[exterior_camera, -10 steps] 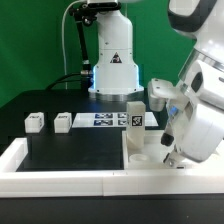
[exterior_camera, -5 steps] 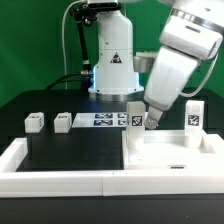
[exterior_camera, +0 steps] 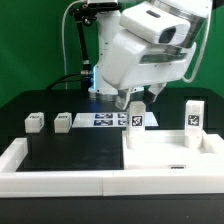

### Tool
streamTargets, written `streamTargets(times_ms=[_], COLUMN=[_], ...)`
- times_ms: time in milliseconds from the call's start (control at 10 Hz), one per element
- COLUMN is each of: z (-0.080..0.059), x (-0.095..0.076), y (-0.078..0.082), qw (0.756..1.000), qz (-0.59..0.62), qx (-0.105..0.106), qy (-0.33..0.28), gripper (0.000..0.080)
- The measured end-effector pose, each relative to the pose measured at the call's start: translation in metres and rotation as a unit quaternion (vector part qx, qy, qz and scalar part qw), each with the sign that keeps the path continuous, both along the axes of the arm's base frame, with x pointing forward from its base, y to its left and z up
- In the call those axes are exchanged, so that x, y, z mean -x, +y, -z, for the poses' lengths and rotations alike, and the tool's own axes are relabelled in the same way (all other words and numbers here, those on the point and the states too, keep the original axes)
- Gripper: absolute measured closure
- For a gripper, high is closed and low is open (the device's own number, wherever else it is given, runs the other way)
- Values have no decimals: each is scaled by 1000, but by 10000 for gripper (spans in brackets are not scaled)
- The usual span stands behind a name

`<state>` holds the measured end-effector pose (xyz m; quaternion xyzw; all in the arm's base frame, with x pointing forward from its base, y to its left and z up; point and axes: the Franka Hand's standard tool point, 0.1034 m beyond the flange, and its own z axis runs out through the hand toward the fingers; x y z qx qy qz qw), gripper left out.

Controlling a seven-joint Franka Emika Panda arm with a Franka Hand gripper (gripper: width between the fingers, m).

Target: Assemble square table

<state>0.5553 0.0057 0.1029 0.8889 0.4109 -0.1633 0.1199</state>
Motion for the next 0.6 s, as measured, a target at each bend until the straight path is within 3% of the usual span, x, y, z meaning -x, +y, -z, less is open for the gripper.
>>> streamTargets(times_ms=[400,600], z=[1,-4], x=[0,6], y=[-1,-16], qw=[1000,998], qz=[1,63], qx=[0,8], qy=[1,-24], gripper=[151,151])
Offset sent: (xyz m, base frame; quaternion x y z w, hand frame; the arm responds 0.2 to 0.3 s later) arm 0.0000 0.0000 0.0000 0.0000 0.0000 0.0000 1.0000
